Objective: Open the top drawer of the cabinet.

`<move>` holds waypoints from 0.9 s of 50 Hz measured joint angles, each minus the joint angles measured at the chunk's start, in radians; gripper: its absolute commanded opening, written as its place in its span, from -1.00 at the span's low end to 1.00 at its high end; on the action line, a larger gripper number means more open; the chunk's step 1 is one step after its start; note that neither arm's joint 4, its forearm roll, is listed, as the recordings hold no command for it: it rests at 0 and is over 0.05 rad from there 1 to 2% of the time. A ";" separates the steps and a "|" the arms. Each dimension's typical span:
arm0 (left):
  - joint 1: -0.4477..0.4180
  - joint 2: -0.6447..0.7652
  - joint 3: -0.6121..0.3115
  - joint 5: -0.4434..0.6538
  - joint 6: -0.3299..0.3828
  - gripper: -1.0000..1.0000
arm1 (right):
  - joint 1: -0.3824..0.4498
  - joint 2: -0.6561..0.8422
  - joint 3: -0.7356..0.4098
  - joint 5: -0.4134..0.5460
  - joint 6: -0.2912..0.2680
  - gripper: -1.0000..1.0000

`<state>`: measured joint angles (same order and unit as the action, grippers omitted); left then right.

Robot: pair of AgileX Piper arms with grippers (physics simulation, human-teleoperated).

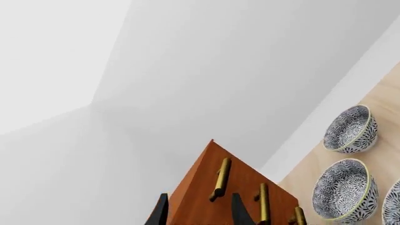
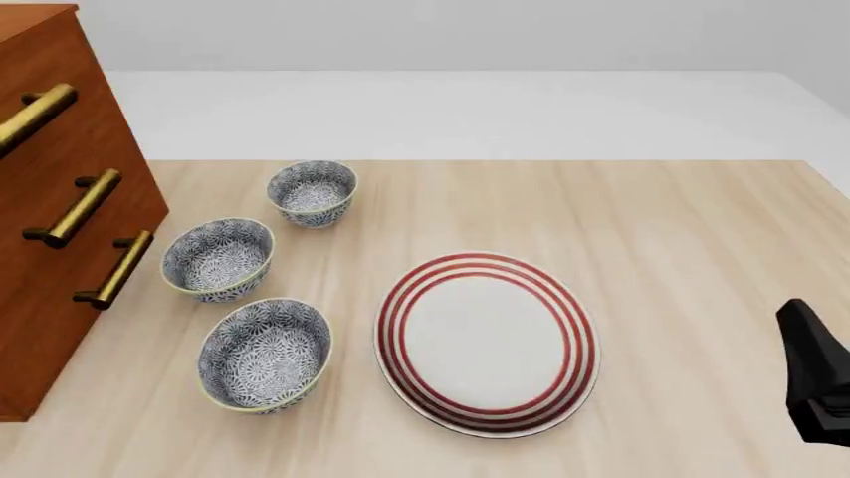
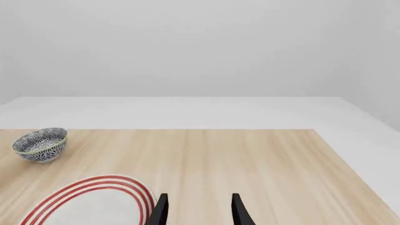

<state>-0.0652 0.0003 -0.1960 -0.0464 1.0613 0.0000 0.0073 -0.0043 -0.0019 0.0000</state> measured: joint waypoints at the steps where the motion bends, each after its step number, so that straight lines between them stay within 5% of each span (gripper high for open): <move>1: 0.000 0.000 0.001 -0.001 0.006 1.00 | 0.000 0.000 0.000 0.000 0.000 1.00; 19: 0.010 0.041 0.023 -0.034 0.091 1.00 | 0.000 0.000 0.000 0.000 0.000 1.00; 45: 0.061 0.277 0.008 -0.233 0.134 1.00 | 0.000 0.000 0.000 0.000 0.000 1.00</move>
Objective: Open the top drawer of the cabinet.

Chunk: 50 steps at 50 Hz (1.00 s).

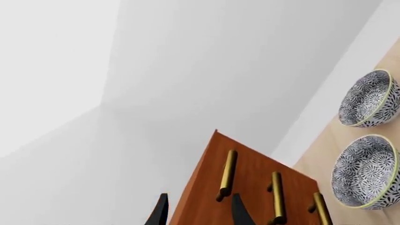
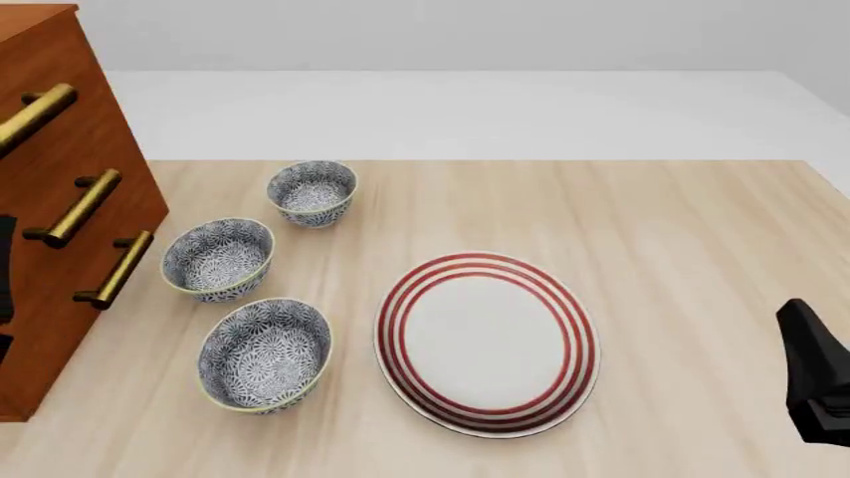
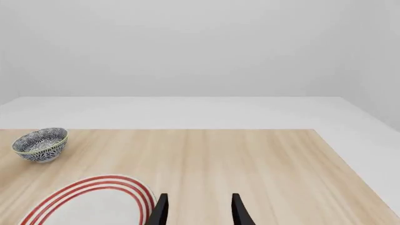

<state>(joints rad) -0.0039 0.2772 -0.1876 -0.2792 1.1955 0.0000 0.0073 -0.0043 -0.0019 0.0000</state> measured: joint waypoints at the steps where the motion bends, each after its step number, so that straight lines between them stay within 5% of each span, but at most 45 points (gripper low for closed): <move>1: 0.002 0.010 0.000 -0.008 0.002 1.00 | 0.000 0.000 0.000 0.000 0.000 1.00; 50: 0.094 0.388 -0.024 -0.272 0.057 1.00 | 0.000 0.000 0.000 0.000 0.000 1.00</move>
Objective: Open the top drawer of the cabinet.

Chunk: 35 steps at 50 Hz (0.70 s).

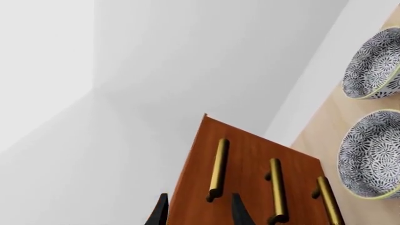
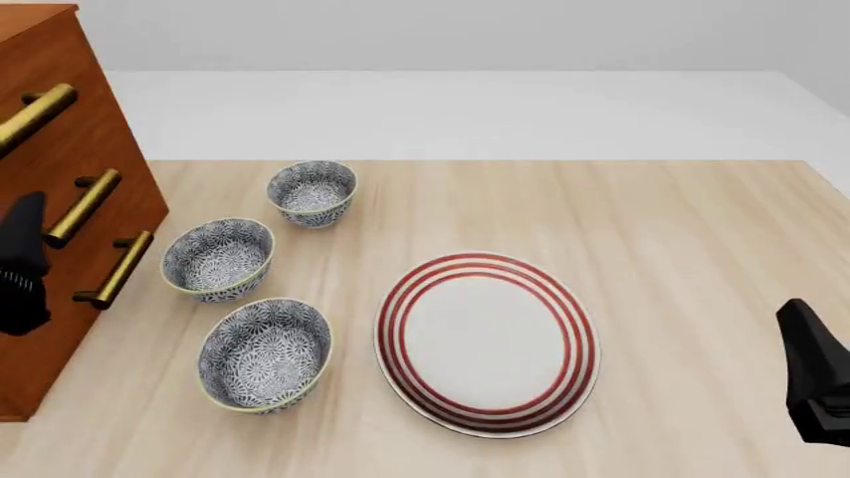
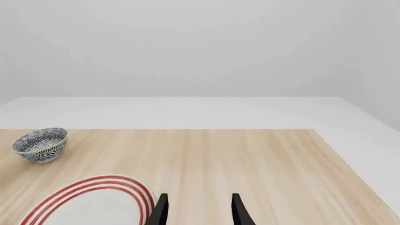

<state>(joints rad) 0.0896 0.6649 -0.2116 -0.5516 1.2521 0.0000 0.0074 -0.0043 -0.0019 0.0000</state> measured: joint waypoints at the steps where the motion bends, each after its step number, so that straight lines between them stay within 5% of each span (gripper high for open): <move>1: 0.001 0.008 0.000 -0.006 0.001 1.00 | 0.000 0.000 0.000 0.000 0.000 1.00; 35: 0.065 0.262 -0.037 -0.167 0.000 1.00 | 0.000 0.000 0.000 0.000 0.000 1.00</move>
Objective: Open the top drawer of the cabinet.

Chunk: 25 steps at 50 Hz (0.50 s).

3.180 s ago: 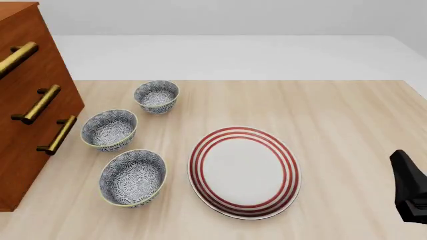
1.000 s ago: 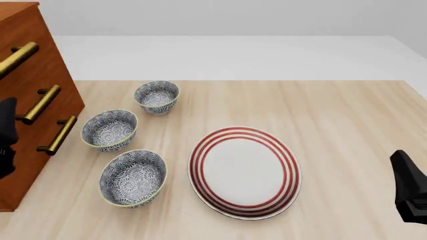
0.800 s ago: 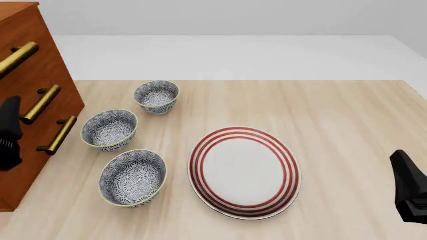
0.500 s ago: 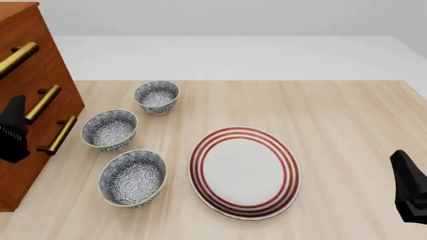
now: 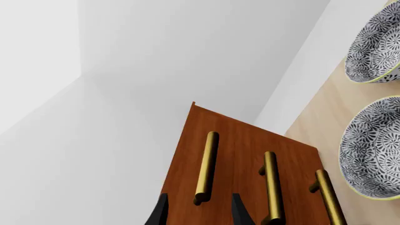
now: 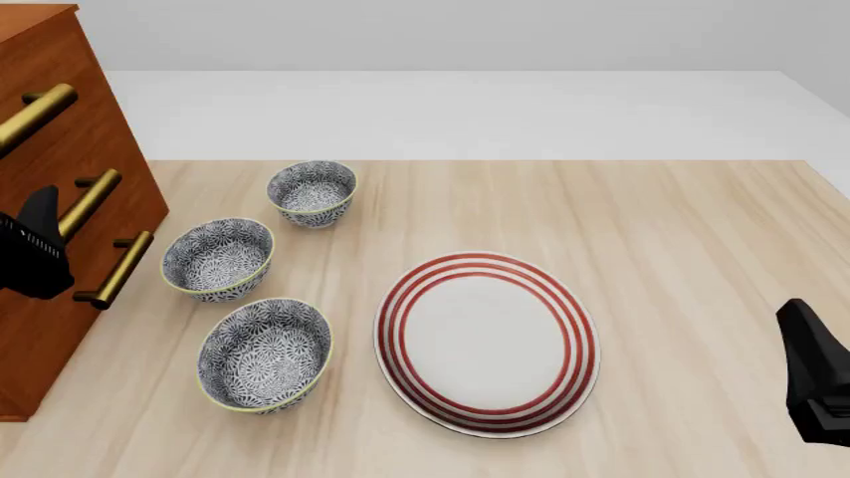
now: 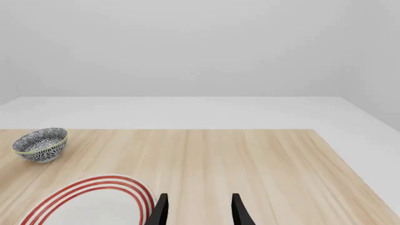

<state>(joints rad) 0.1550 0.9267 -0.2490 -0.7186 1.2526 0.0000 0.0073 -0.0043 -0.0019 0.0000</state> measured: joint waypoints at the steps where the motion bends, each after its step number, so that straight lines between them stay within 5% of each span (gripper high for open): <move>1: 0.002 0.004 -0.002 -0.001 -0.002 1.00 | 0.000 0.000 0.000 0.000 0.000 1.00; 25: 0.039 0.107 -0.039 -0.058 0.015 1.00 | 0.000 0.000 0.000 0.000 0.000 1.00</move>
<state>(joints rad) 0.1942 1.0337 -0.2876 -0.7765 1.2675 0.0000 0.0073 -0.0043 -0.0019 0.0000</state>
